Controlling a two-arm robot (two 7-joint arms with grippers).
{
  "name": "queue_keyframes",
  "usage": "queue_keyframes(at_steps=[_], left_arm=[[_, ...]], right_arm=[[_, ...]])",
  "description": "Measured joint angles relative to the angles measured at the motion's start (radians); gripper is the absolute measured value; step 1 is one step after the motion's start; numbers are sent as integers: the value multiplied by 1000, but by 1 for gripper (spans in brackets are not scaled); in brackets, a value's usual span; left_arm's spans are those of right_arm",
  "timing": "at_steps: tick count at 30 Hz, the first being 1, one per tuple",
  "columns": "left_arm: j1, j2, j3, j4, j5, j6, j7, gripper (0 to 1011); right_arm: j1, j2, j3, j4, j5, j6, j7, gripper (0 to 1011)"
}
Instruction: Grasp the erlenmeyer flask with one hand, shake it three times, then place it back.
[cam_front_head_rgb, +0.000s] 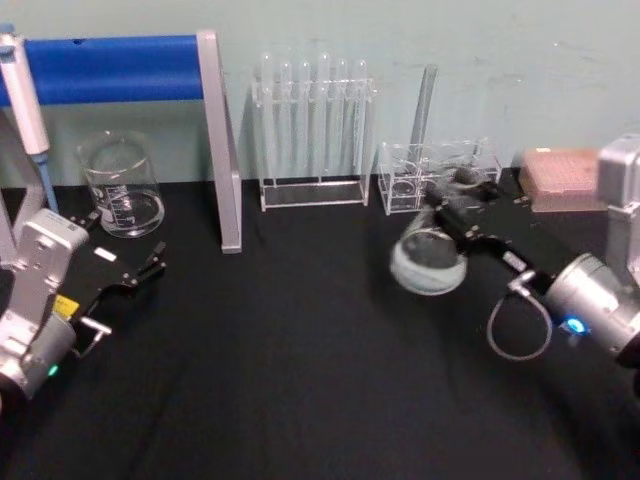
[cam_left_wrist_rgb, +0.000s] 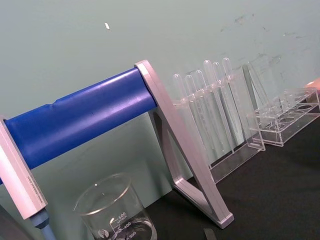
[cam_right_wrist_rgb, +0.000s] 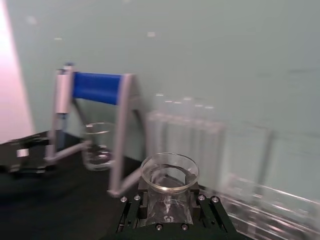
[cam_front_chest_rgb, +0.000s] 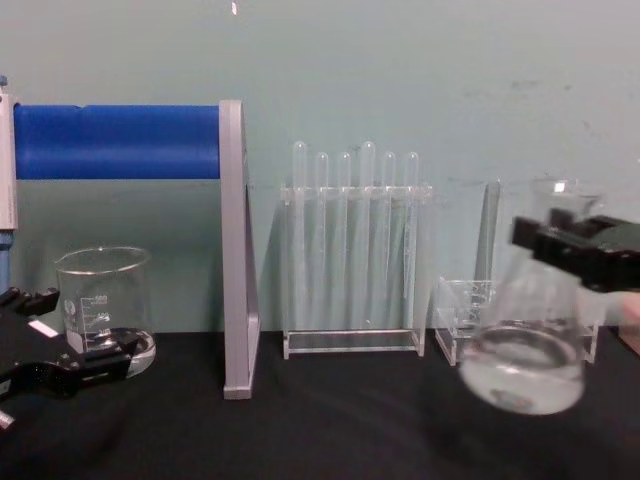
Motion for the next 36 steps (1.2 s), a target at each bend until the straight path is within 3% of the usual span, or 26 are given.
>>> queue_keyframes(at_steps=[12, 21, 29, 36], left_arm=[[0, 0, 0, 0, 0, 0, 0, 1001], [0, 0, 0, 0, 0, 0, 0, 1001], [0, 0, 0, 0, 0, 0, 0, 1001], [0, 0, 0, 0, 0, 0, 0, 1001]], right_arm=[[51, -1, -153, -13, 17, 1, 163, 449], [79, 5, -220, -13, 34, -5, 222, 449], [86, 16, -220, -3, 50, -18, 198, 449], [79, 27, -162, 9, 61, -34, 121, 449]])
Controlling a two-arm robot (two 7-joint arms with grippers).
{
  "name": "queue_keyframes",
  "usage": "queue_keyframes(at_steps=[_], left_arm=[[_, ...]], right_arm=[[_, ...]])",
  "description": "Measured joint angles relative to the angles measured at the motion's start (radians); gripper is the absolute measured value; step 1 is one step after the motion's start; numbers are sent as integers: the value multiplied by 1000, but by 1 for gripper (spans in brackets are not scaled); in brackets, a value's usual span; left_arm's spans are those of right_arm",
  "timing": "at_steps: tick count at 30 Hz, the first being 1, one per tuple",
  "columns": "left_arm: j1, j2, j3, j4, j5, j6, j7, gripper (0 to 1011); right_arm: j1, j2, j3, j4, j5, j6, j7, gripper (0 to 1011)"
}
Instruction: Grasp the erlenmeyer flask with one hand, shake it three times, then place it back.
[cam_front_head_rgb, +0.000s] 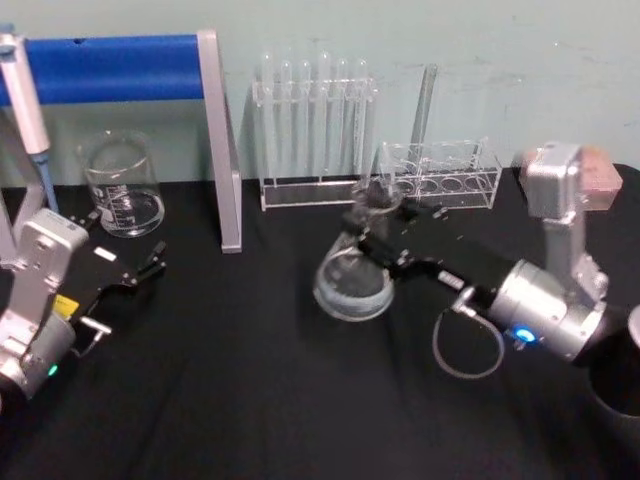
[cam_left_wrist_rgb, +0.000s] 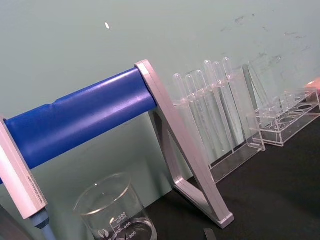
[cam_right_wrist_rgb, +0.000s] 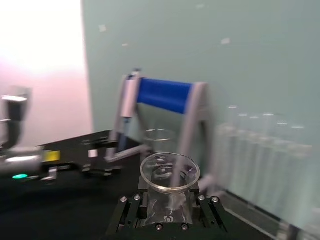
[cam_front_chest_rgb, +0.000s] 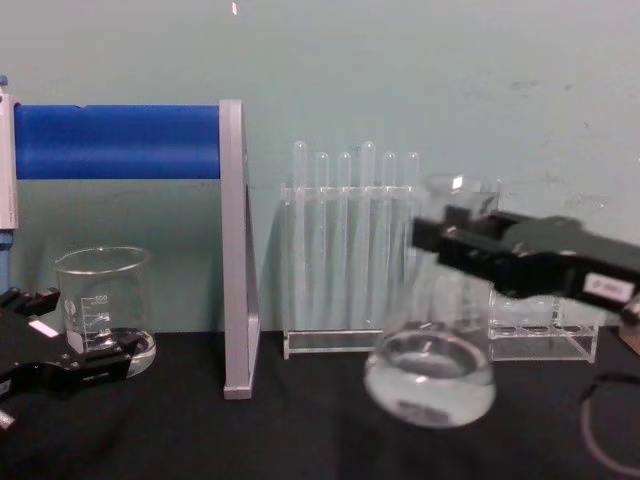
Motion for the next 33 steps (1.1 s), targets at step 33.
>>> queue_keyframes(at_steps=[33], left_arm=[[0, 0, 0, 0, 0, 0, 0, 1001]], right_arm=[[-54, -16, 151, 6, -26, 27, -95, 449]])
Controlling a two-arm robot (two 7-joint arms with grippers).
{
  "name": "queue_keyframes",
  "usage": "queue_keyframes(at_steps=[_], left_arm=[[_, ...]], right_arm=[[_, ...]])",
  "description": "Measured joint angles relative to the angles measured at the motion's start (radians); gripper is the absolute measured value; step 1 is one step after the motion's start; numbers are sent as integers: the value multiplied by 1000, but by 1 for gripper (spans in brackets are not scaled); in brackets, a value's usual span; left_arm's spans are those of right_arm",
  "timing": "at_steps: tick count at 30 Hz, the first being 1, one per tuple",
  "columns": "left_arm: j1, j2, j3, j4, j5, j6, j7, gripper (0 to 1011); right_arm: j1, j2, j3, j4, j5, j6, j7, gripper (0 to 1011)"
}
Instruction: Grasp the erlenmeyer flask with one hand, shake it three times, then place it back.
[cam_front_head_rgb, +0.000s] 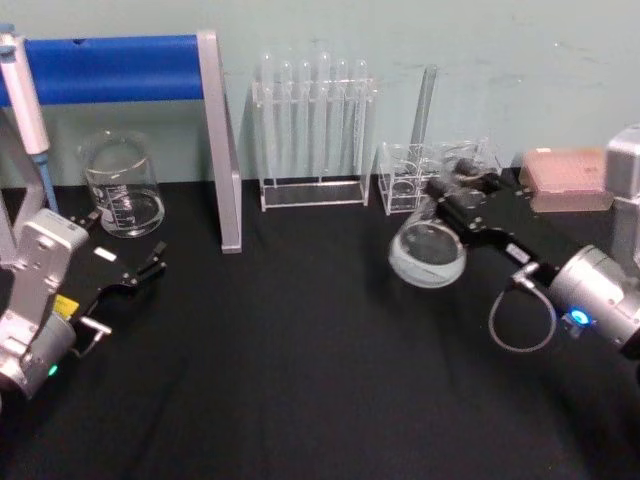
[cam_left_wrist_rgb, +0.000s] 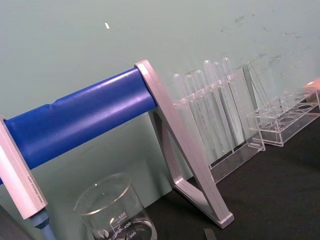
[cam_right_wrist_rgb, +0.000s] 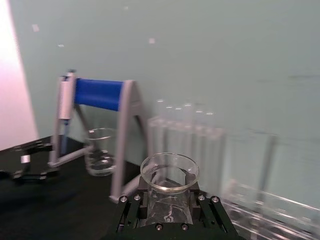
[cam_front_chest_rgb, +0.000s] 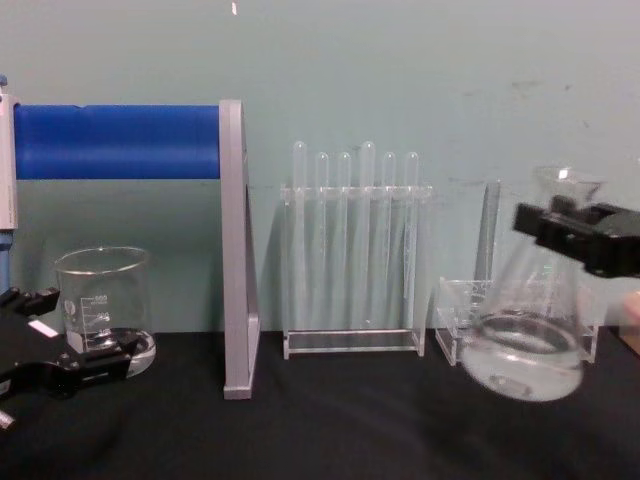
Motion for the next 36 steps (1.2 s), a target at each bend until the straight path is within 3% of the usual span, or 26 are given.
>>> queue_keyframes(at_steps=[14, 36], left_arm=[[0, 0, 0, 0, 0, 0, 0, 1001], [0, 0, 0, 0, 0, 0, 0, 1001]], right_arm=[[51, -7, -140, 1, 8, 7, 124, 449], [74, 16, -189, 14, 31, 3, 135, 449]])
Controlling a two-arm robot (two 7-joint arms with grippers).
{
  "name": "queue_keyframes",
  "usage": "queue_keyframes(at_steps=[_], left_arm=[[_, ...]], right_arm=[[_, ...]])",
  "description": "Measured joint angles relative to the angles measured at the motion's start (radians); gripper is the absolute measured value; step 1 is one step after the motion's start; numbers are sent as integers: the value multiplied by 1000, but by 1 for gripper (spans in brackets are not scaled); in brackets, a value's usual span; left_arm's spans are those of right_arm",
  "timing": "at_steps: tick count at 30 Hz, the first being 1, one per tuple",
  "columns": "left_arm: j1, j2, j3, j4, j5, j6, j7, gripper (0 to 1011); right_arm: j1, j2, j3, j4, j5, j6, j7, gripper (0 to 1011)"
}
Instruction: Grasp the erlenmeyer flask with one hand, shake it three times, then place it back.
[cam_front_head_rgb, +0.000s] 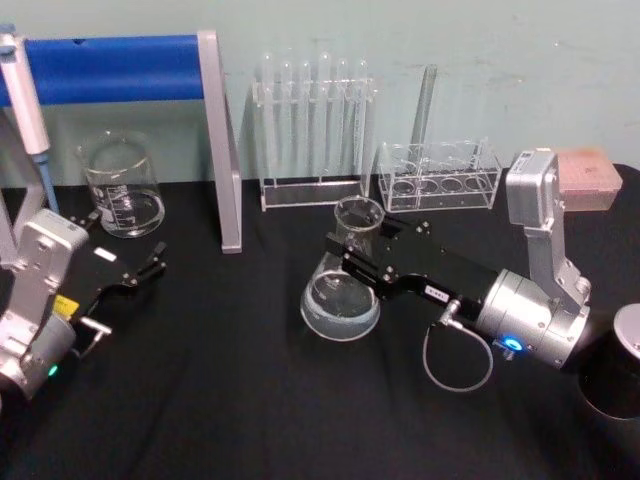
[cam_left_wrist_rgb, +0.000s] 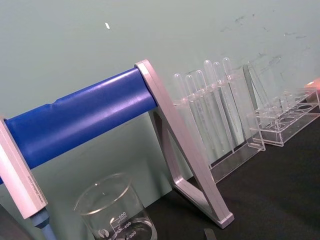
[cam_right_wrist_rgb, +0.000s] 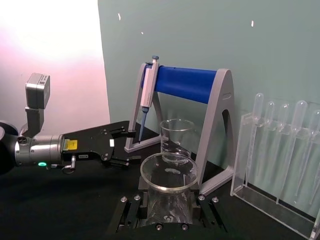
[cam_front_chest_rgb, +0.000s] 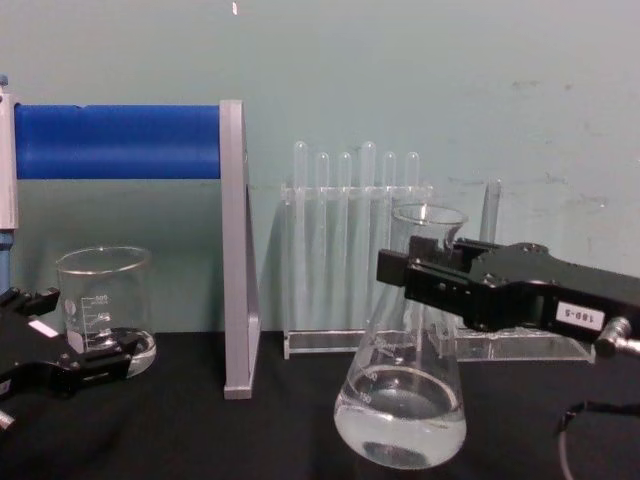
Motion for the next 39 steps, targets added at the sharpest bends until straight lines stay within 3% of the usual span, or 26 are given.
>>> queue_keyframes(at_steps=[16, 39], left_arm=[[0, 0, 0, 0, 0, 0, 0, 1000], [0, 0, 0, 0, 0, 0, 0, 1001]], right_arm=[[9, 12, -15, 44, 9, -22, 27, 449], [42, 3, -43, 164, -21, -56, 74, 449]])
